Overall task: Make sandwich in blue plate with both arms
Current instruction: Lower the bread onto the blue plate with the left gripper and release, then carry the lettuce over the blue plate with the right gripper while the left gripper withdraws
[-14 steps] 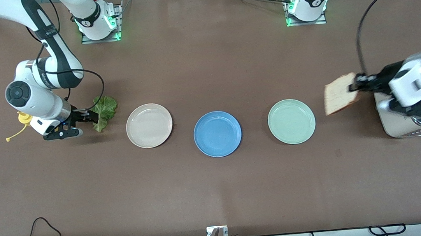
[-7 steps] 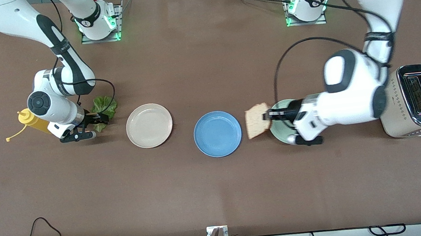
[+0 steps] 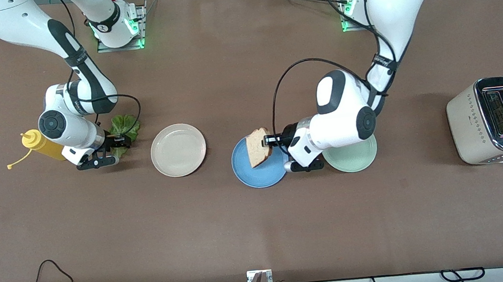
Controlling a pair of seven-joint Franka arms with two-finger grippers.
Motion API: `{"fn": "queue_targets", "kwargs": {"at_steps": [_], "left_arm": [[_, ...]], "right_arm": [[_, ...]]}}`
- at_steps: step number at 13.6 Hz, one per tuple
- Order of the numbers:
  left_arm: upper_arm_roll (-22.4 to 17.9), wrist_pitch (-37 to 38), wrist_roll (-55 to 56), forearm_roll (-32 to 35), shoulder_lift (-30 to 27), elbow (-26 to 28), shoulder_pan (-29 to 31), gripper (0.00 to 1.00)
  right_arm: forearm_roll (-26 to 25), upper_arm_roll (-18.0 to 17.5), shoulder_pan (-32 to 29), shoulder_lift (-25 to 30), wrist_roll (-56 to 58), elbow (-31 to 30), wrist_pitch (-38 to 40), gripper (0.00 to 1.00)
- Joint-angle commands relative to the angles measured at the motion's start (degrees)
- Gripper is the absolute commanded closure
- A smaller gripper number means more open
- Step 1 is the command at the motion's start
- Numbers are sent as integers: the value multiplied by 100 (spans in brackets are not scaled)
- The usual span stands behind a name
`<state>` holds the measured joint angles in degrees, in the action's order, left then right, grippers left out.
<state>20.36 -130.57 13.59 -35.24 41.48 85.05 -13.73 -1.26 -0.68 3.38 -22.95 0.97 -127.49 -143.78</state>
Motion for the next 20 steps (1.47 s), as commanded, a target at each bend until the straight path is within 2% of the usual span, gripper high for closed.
{"fn": "queue_targets", "kwargs": {"at_steps": [1, 5, 7, 8, 9, 10, 14, 18, 19, 20], "left_arm": [[-41, -415, 3, -422, 237, -111, -191, 99], [-41, -469, -58, -423, 378, -120, -191, 99], [-50, -469, -76, -370, 448, -129, -191, 90], [-50, -460, -67, -422, 466, -129, -165, 64], [-50, -478, -76, -423, 466, -129, -139, 11], [-50, -478, -85, -405, 449, -138, -112, 0], [-76, -417, -460, -344, 413, -77, 133, 0], [-103, -268, -1270, -335, 186, 353, 713, 0], [-190, -15, -1271, -300, 72, 372, 758, 0], [-478, 345, -1262, 40, -112, 363, 758, 0]], "right_arm": [[38, -2, -12, -8, 131, 48, 104, 90], [20, 7, -12, 18, 158, 119, 140, 94], [20, 7, -21, 27, 158, 172, 218, 94], [20, 7, -21, 45, 158, 189, 245, 94], [20, 16, -21, 62, 158, 250, 271, 94], [20, 16, -21, 80, 149, 399, 489, 94], [64, 16, -13, 98, -157, 1356, 1877, 94], [143, -37, 285, 97, -1280, 1867, 2494, 94], [483, -37, 391, 89, -1580, 1955, 2556, 94], [834, -37, 514, 80, -1791, 2043, 2600, 94]]}}
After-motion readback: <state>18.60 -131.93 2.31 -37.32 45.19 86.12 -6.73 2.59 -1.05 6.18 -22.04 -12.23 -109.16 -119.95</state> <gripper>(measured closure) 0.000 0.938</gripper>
